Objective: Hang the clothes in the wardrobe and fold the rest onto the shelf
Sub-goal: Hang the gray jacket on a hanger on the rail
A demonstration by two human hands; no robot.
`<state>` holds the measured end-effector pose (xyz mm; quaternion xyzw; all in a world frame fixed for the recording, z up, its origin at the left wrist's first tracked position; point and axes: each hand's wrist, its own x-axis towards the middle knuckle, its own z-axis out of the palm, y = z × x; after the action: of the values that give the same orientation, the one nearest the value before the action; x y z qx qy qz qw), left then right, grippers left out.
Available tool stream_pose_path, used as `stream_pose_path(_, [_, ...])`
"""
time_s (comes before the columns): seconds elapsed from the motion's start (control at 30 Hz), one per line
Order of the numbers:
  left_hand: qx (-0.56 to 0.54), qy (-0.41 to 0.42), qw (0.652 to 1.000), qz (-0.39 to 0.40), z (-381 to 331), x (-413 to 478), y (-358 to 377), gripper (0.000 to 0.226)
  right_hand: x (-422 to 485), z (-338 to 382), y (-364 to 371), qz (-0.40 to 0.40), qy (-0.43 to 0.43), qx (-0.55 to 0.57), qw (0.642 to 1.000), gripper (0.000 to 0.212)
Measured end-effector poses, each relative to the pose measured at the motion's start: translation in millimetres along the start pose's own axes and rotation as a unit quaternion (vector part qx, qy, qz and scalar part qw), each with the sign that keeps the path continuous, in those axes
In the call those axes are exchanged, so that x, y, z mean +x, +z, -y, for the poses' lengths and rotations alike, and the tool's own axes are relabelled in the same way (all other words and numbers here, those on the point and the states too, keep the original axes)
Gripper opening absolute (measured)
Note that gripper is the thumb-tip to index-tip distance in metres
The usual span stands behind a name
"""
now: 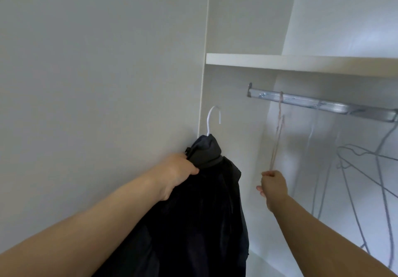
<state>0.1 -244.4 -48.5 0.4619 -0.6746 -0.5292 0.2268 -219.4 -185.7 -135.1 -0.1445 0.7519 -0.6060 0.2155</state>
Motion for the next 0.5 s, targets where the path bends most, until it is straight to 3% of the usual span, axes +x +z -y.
stream_pose_path(0.23, [0.006, 0.036, 0.999, 0.003, -25, 23, 37, 0.026, -35, 23, -38, 0.058, -0.018, 0.032, 0.998, 0.013])
stream_pose_path(0.4, [0.032, 0.085, 0.996, -0.015, -46, 45, 56, 0.031, -50, 48, -60, 0.122, 0.037, 0.044, 0.991, 0.015])
stream_pose_path(0.5, [0.048, 0.109, 0.993, -0.018, -58, 57, 69, 0.031, -53, 58, -66, 0.113, 0.056, 0.084, 0.988, 0.014])
